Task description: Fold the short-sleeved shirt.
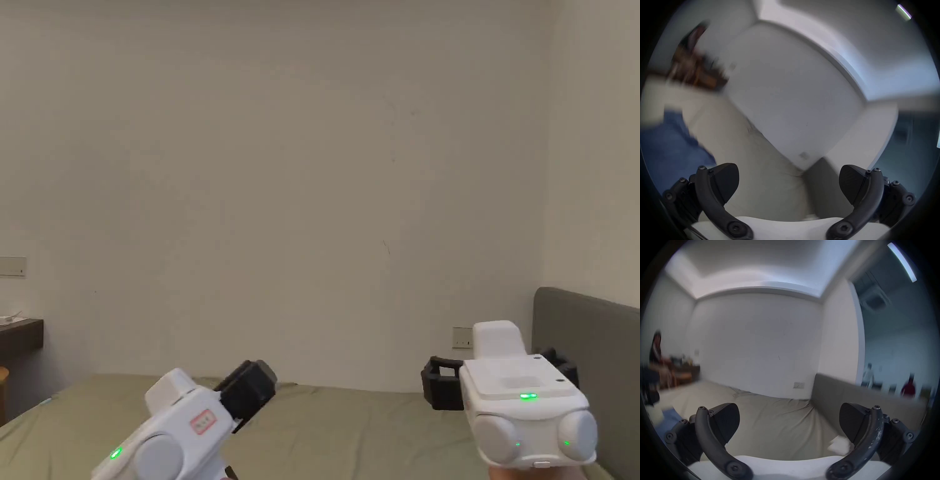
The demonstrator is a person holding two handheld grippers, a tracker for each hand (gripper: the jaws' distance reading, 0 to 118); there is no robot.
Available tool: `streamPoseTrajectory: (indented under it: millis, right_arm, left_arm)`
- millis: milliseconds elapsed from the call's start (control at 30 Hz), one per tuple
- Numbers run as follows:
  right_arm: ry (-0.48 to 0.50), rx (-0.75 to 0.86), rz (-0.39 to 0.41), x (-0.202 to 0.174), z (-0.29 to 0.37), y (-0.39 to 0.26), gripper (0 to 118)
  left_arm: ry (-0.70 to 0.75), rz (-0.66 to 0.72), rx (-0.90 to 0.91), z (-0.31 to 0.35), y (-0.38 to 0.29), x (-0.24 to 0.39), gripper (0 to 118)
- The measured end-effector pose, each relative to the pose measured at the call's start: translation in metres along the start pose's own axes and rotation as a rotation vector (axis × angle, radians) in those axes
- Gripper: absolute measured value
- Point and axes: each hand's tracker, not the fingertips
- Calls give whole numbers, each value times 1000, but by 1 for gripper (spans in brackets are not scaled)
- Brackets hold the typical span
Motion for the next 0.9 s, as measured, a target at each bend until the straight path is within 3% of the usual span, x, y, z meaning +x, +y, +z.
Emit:
streamPoseTrajectory:
  millis: [67,133,200,300,367,400,467,600,633,667,733,833,867,900]
  right_arm:
    - [-75,63,345,-26,-3,4,118]
    - [-162,171,809,-60,2,-6,118]
    - [-179,280,1150,-80,14,-25,118]
    - [-210,463,1526,-101,22,-64,118]
    - [-158,525,1646,-103,20,-85,118]
    - [-138,553,1653,-105,21,-90,118]
    - [-102,521,1592,-107,22,-91,118]
    - [-86,470,1495,-104,17,-81,118]
    - [-75,445,1456,-100,23,-72,118]
    - [-41,408,1340,-96,22,-62,118]
    - [110,228,913,-77,16,-31,118]
    - [278,40,132,-15,2,-2,118]
    - [333,-19,-172,11,-5,-5,118]
    - [378,-65,-524,34,-12,-20,118]
  left_arm:
    - [-24,320,-43,-12,1,-29,118]
    - [-37,585,-71,-17,-9,-58,118]
    - [-89,861,-92,-24,-24,-87,118]
    - [-162,1346,-84,-19,-68,-117,118]
    - [-118,1501,-41,-12,-87,-126,118]
    - [-96,1475,-5,-8,-90,-129,118]
    - [-65,1362,5,-4,-92,-132,118]
    - [-62,1368,-25,-7,-89,-127,118]
    - [-45,1287,-57,-9,-81,-121,118]
    - [-43,1135,-87,-12,-68,-113,118]
    - [-106,716,-129,-18,-37,-85,118]
    - [-81,-138,-114,-6,-2,3,118]
    - [-31,-541,-27,3,-9,37,118]
    - [16,-920,98,14,-27,63,118]
